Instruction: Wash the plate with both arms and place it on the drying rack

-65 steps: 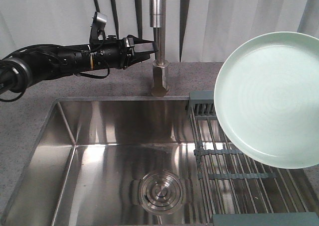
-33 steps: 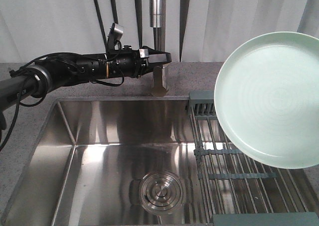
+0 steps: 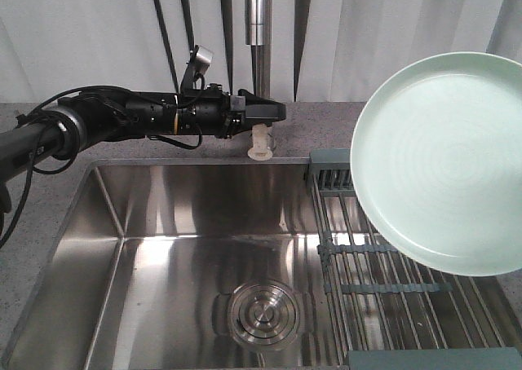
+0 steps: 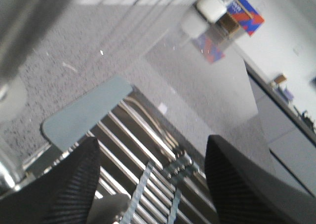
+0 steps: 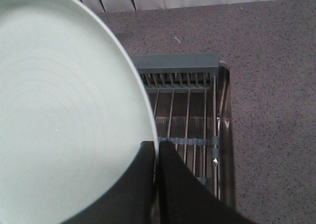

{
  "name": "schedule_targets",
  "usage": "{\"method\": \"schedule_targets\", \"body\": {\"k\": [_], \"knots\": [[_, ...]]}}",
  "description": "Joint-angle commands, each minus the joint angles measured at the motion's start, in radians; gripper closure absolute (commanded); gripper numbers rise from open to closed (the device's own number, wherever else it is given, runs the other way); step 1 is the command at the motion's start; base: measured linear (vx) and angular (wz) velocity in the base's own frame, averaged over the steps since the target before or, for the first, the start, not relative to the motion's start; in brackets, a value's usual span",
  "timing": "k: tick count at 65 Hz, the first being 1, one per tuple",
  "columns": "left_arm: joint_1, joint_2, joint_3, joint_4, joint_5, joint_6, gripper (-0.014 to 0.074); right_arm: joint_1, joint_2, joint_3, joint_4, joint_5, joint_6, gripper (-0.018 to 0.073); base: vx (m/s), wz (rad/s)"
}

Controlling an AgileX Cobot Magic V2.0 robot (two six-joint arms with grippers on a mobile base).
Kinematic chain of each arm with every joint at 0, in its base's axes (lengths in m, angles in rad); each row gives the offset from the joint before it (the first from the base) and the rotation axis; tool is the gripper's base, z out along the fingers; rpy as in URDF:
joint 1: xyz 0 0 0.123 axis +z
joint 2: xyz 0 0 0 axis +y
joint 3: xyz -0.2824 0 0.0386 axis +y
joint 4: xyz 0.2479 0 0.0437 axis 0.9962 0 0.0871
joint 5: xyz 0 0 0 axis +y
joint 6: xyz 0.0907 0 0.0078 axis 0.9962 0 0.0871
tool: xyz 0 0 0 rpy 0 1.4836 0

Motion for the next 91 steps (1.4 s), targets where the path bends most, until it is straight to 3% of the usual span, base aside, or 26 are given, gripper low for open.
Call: {"method": "schedule_targets", "body": {"k": [1, 10, 24, 41, 53, 66, 85, 91], "knots": [[-0.01, -0.066, -0.027, -0.014, -0.121, -0.01, 0.0151, -0.005, -0.004, -0.028, 0.038, -0.056, -0.005, 0.0566, 0.0, 0.0], [-0.01, -0.066, -0.027, 0.017, -0.168, -0.01, 0.0152, -0.005, -0.004, -0.028, 0.038, -0.056, -0.005, 0.0566, 0.0, 0.0], [-0.009, -0.068, -0.027, -0.004, -0.181, -0.01, 0.0153, -0.005, -0.004, -0.028, 0.038, -0.056, -0.005, 0.0566, 0.0, 0.0], [0.002, -0.068, -0.028, -0.17, -0.143, -0.01, 0.0153, -0.005, -0.004, -0.028, 0.038, -0.057, -0.005, 0.0566, 0.0, 0.0], [0.06, -0.068, -0.028, -0.238, -0.131, -0.01, 0.0177, -0.005, -0.004, -0.028, 0.038, -0.056, -0.005, 0.0566, 0.0, 0.0], [0.159, -0.068, -0.028, -0.249, -0.324, -0.01, 0.0309, -0.005, -0.004, -0.028, 0.042, -0.057, -0.003, 0.0566, 0.0, 0.0], [0.25, -0.196, -0.027, -0.054, -0.326, -0.01, 0.0607, -0.005, -0.004, -0.028, 0.067, -0.057, -0.002, 0.0566, 0.0, 0.0], [0.262, -0.268, -0.027, 0.07, -0.326, -0.01, 0.0605, -0.005, -0.004, -0.028, 0.067, -0.057, -0.003, 0.0566, 0.0, 0.0]]}}
